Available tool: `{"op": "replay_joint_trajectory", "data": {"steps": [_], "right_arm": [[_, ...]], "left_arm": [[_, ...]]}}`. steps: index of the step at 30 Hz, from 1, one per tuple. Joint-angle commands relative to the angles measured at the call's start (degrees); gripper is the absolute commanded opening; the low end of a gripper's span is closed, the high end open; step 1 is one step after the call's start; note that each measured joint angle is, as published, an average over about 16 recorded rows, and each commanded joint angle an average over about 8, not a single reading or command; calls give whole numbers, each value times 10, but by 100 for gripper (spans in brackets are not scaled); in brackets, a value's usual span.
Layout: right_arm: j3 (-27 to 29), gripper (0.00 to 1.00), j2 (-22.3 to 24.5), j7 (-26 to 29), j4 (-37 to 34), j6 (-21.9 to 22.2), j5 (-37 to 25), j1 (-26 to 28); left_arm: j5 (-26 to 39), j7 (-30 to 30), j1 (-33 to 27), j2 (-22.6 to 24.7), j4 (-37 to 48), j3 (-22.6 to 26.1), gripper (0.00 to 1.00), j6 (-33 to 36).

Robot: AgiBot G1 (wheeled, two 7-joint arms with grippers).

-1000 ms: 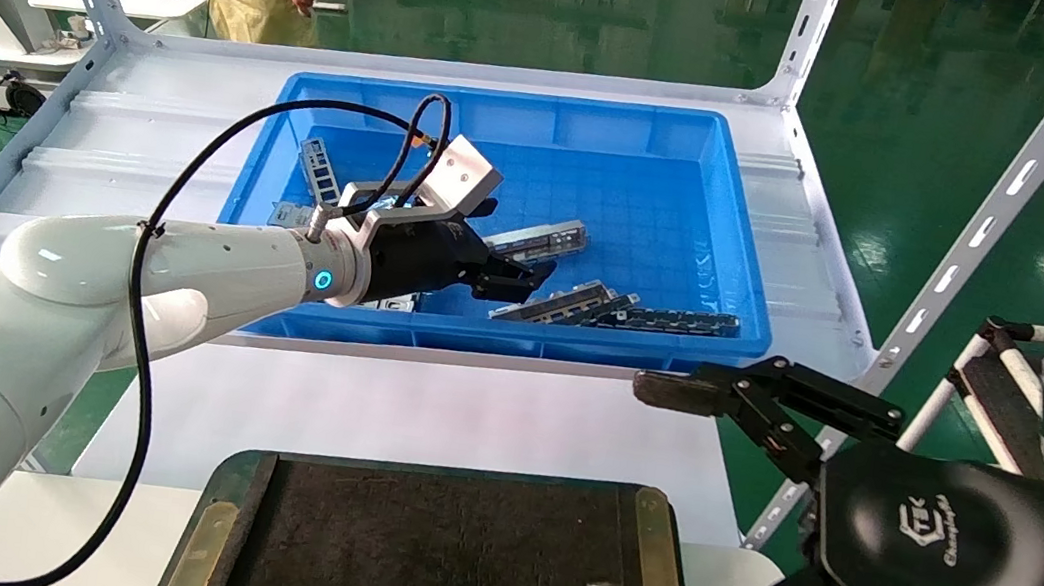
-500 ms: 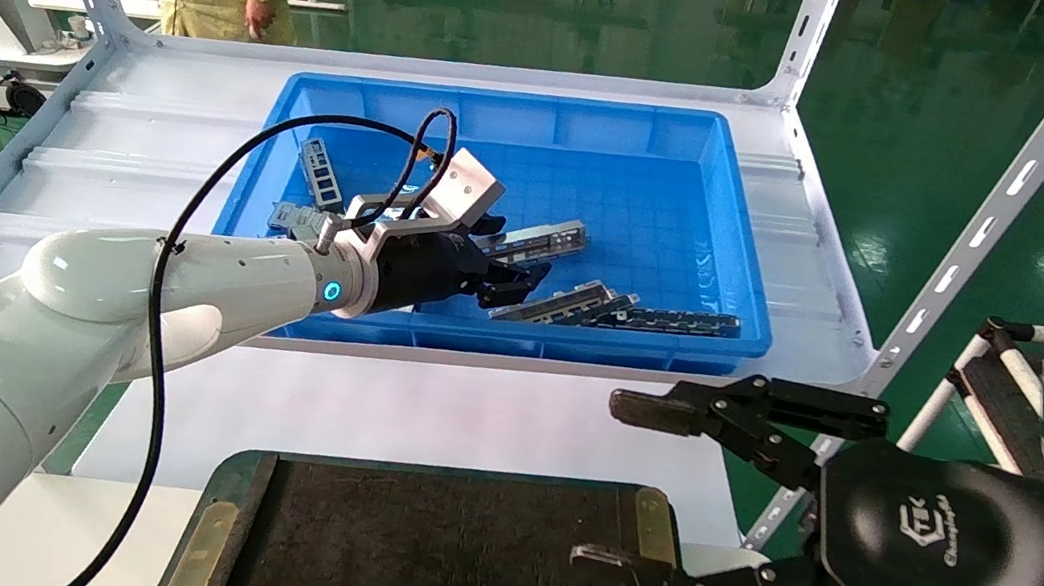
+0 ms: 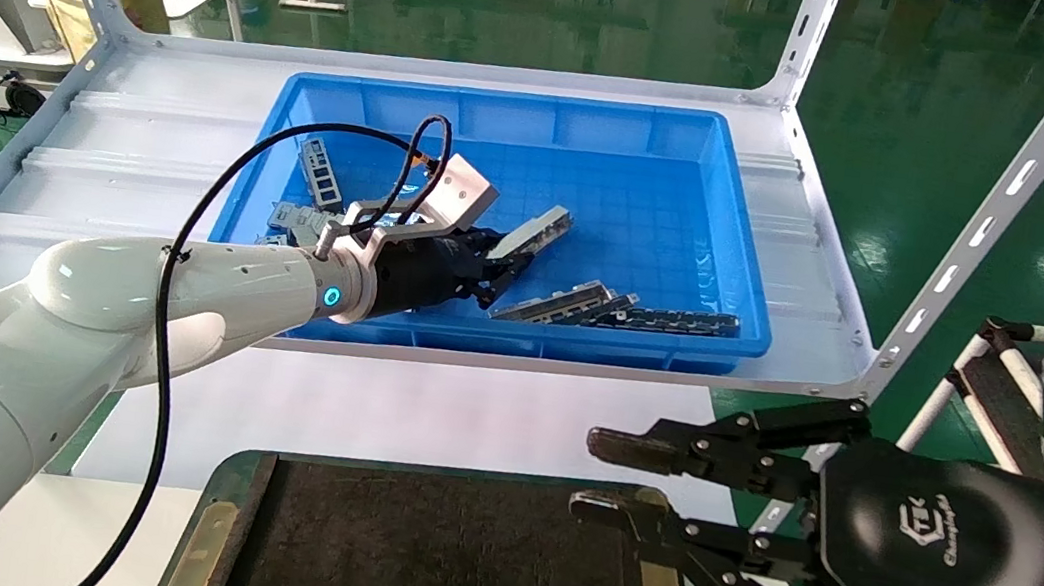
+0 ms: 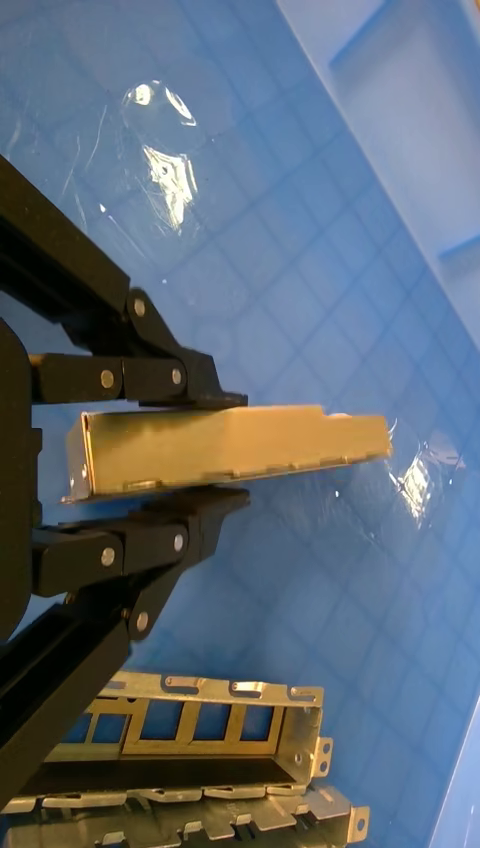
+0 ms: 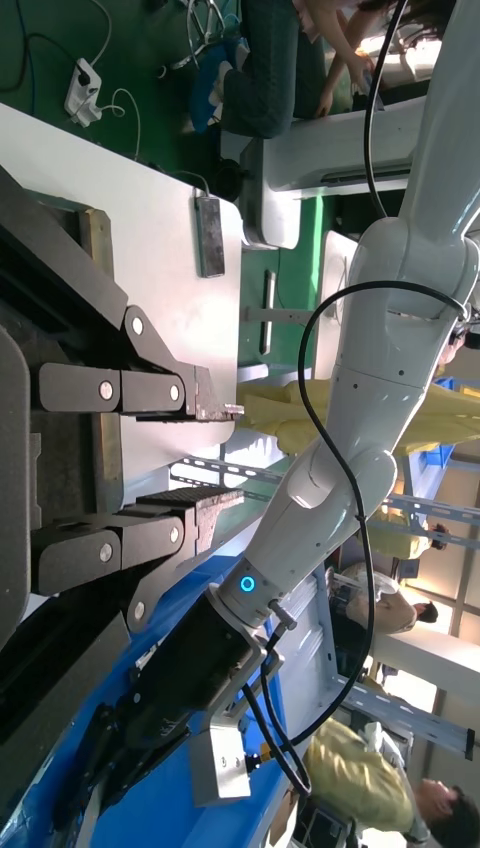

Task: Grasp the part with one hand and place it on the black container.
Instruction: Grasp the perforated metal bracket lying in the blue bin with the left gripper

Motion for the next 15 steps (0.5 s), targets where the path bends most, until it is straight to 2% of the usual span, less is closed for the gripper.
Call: {"op": "replay_joint_trajectory", "data": {"steps": [1,15], "right_arm": [[0,0,0,0,0,0,0,0],[-1,0,0,0,0,0,0,0]], "left_arm": [[-6,-1,-1,0,0,6,0,-3],[-69,12,-28,-4,3,12,0,-2]]}}
